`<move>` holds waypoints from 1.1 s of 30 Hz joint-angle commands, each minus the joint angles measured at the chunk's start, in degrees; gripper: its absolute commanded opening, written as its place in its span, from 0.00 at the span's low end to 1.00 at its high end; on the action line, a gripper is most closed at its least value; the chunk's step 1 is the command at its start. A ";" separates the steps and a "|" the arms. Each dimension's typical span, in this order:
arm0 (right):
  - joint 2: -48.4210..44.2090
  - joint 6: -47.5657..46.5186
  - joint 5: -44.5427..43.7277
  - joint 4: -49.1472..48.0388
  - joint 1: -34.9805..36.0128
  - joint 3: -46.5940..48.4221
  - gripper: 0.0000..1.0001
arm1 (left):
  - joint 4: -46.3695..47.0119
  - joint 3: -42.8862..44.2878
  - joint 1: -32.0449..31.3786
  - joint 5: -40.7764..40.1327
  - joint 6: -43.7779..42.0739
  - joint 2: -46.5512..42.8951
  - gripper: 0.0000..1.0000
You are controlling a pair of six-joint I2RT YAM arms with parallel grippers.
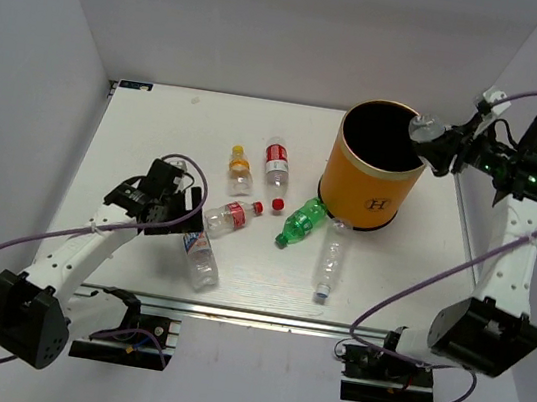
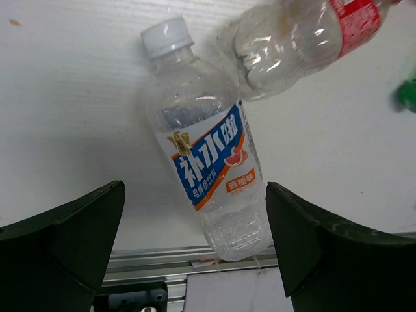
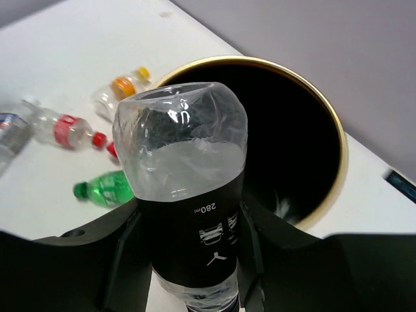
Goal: Put the plastic bottles in the bin
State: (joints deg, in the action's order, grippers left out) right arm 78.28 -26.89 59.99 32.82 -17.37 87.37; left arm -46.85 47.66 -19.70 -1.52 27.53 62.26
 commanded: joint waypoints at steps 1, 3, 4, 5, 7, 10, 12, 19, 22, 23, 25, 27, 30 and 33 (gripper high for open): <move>2.57 11.33 6.64 -17.46 4.69 1.67 0.06 | 1.49 -2.92 -1.38 1.87 2.00 0.49 0.99; 4.76 14.23 3.05 -20.76 6.20 1.66 0.12 | 3.16 -3.54 -1.91 2.48 2.71 2.16 0.99; 5.91 14.33 2.68 -20.86 8.12 4.53 0.14 | 3.17 -3.54 -2.53 2.49 3.49 2.69 0.99; 7.14 13.98 2.51 -19.99 8.75 5.78 0.16 | 4.30 -3.54 -2.53 2.49 3.50 3.21 0.99; 11.97 13.54 0.06 -18.32 10.41 8.67 0.16 | 5.01 -3.54 -4.02 2.49 4.28 3.92 0.99; 14.26 14.85 -3.72 -20.68 12.00 9.04 0.18 | 5.63 -3.02 -5.34 1.70 4.90 4.63 0.99; 17.06 13.55 -5.14 -18.94 12.88 10.88 0.41 | 5.63 -3.01 -5.87 1.69 5.52 6.11 0.99; 16.58 9.23 -7.52 -15.66 13.41 5.99 0.90 | 7.29 -5.03 -8.25 -1.38 7.19 10.94 0.99; 11.04 7.74 -7.69 -16.56 12.97 1.07 0.90 | 7.30 -4.42 -9.74 -3.39 8.33 12.62 0.99; 9.89 7.47 -7.78 -16.56 12.88 0.09 0.90 | 7.30 -4.42 -10.35 -4.27 8.94 13.84 0.99; 5.06 6.77 -6.73 -16.56 12.71 -4.13 0.90 | 6.77 -4.42 -11.15 -4.98 8.95 15.69 0.99; 0.83 6.86 -6.55 -16.82 12.27 -8.85 0.90 | 6.77 -4.42 -12.63 -5.60 9.47 18.68 0.97; -5.06 3.70 -6.81 -11.65 12.01 -11.77 0.67 | 6.77 -3.89 -14.21 -5.60 10.53 18.43 0.78; -10.33 -5.33 -7.16 -3.06 11.66 -14.41 0.36 | 3.71 -3.28 -15.80 -7.61 12.36 13.27 0.32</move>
State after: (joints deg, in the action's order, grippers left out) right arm 70.72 -24.40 52.49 21.69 -5.08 75.59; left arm -40.95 43.29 -33.80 -6.37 37.60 80.95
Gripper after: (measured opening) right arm 0.410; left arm 0.722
